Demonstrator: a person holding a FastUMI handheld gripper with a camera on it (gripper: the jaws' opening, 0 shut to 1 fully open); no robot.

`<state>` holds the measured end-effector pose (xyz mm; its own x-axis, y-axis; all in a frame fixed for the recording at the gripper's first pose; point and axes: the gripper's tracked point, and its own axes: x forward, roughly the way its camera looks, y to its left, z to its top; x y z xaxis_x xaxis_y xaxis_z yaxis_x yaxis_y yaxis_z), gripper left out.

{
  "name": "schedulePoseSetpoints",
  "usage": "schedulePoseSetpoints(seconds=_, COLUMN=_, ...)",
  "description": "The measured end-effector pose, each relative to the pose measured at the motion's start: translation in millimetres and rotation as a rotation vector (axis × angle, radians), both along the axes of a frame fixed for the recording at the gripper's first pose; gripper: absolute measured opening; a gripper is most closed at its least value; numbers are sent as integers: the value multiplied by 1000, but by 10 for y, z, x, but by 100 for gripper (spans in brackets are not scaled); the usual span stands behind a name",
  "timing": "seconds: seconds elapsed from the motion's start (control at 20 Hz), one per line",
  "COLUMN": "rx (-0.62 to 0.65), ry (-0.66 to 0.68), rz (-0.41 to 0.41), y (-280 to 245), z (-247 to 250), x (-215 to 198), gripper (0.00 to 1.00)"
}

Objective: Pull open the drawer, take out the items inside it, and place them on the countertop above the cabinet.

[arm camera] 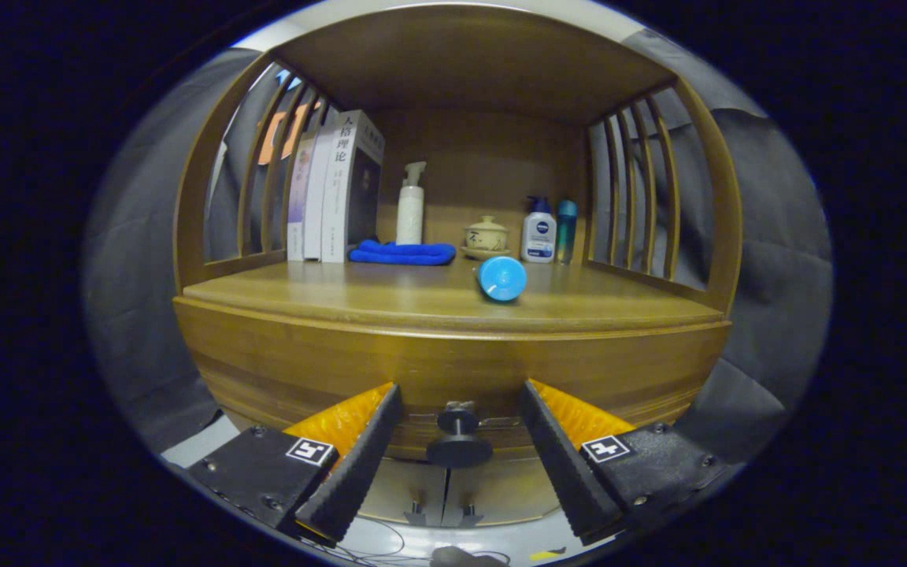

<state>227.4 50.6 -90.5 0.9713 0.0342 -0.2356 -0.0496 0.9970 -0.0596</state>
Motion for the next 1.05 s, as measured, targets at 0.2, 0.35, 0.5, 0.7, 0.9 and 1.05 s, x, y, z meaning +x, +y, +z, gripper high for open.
schedulePoseSetpoints(seconds=0.2, rx=17, ry=-4, rz=24, y=-117, z=218, x=-571, gripper=100)
schedulePoseSetpoints(seconds=0.35, rx=66, ry=-55, rz=11, y=-321, z=527, x=-1077, gripper=99)
schedulePoseSetpoints(seconds=0.5, rx=94, ry=-108, rz=4, y=-508, z=739, x=-1590, gripper=100)
schedulePoseSetpoints(seconds=0.7, rx=126, ry=-174, rz=-17, y=-690, z=997, x=-2148, gripper=99)
schedulePoseSetpoints(seconds=0.9, rx=184, ry=-223, rz=-51, y=-893, z=1245, x=-2510, gripper=99)
schedulePoseSetpoints(seconds=1.05, rx=189, ry=-207, rz=-15, y=-863, z=1375, x=-2551, gripper=99)
